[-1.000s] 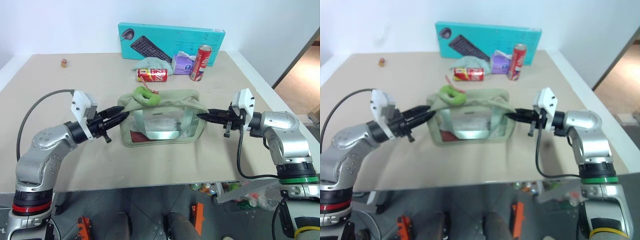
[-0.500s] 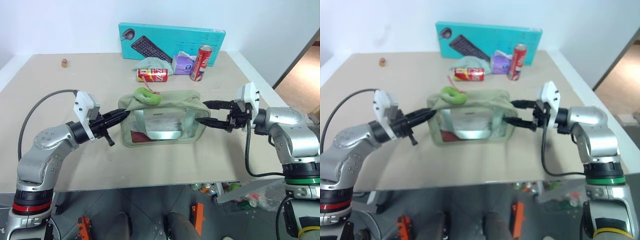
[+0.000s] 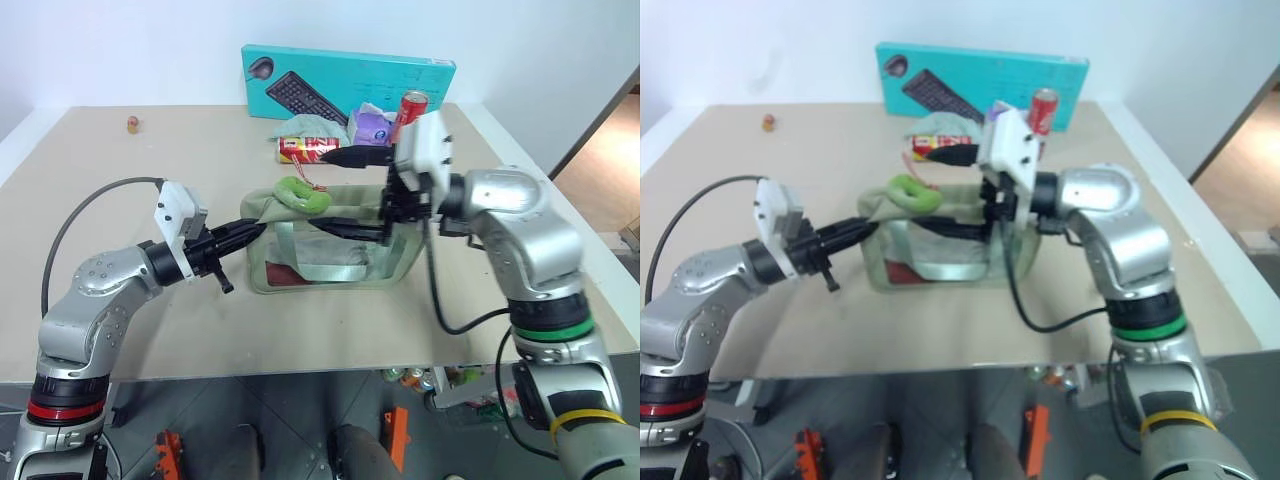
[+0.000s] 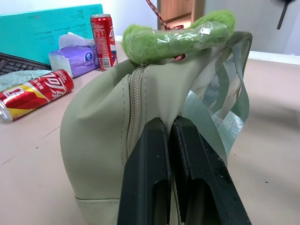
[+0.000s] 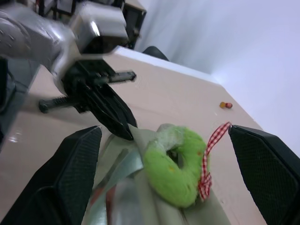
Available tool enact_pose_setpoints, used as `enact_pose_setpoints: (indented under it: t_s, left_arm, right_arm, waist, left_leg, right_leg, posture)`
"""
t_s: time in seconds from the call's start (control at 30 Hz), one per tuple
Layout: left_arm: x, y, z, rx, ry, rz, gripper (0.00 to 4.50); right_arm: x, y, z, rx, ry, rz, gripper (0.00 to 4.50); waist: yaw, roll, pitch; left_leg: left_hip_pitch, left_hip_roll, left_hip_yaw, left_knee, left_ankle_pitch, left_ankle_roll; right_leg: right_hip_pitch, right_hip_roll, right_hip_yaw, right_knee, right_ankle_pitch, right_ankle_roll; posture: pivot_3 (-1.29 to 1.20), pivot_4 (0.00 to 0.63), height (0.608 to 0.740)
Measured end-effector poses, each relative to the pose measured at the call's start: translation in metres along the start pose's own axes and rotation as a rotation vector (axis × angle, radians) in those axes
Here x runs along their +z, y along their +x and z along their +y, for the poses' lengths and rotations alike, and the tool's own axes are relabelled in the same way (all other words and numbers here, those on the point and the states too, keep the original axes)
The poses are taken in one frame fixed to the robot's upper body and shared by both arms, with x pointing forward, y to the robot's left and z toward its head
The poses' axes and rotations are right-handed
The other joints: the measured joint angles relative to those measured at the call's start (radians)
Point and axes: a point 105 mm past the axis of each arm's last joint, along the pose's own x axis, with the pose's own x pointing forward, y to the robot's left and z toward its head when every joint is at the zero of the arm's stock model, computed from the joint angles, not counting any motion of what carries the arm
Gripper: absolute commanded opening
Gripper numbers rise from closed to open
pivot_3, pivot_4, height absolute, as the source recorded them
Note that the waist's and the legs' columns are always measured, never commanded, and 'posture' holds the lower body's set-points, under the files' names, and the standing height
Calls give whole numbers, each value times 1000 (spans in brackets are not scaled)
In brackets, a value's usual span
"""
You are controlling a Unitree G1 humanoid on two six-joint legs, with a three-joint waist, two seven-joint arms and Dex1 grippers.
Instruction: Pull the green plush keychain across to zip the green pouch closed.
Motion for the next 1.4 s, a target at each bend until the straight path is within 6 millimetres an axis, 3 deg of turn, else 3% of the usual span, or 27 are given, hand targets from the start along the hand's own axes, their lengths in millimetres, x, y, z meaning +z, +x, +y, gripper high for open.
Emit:
enact_pose_setpoints:
  t_s: [0.17, 0.33, 0.53, 0.63, 1.03, 1.4]
  left_arm:
    - [0, 2, 1, 9, -1, -3, 0]
    - [0, 2, 1, 16, -2, -4, 0]
    - [0, 2, 1, 15, 5, 3, 0]
    - [0, 2, 1, 13, 9, 4, 0]
    - [-2, 3, 3, 25, 25, 11, 0]
    - [-2, 4, 8, 66, -44, 12, 0]
  right_arm:
    - [-20, -1, -10, -33, -6, 43, 4487]
    - [-28, -3, -11, -21, -15, 60, 3036]
    - [-24, -2, -9, -12, 4, 27, 868]
    - [-19, -3, -9, -10, 10, 9, 59]
    - [-13, -12, -11, -55, 27, -27, 59]
    - [-15, -52, -33, -150, -48, 52, 59]
  waist:
    - [2, 0, 0]
    - [2, 0, 0]
    - [2, 0, 0]
    - [2, 0, 0]
    - [4, 0, 0]
    - [7, 0, 0]
  left_leg:
    - [0, 0, 0, -1, 0, 0]
    - [0, 0, 0, -1, 0, 0]
    - [0, 0, -1, -1, 0, 0]
    - [0, 0, 0, -1, 0, 0]
    - [0, 0, 0, -1, 0, 0]
    - [0, 0, -1, -1, 0, 0]
  right_leg:
    - [0, 0, 0, 0, 1, -3]
    - [0, 0, -1, 0, 1, -4]
    - [0, 0, -1, 0, 1, -3]
    - [0, 0, -1, 0, 1, -4]
    - [0, 0, -1, 0, 1, -3]
    - [0, 0, -1, -1, 1, -3]
  posture:
    - [0, 150, 740]
    - [0, 150, 740]
    - [0, 150, 740]
    - [0, 150, 740]
    - [0, 150, 740]
    - [0, 150, 740]
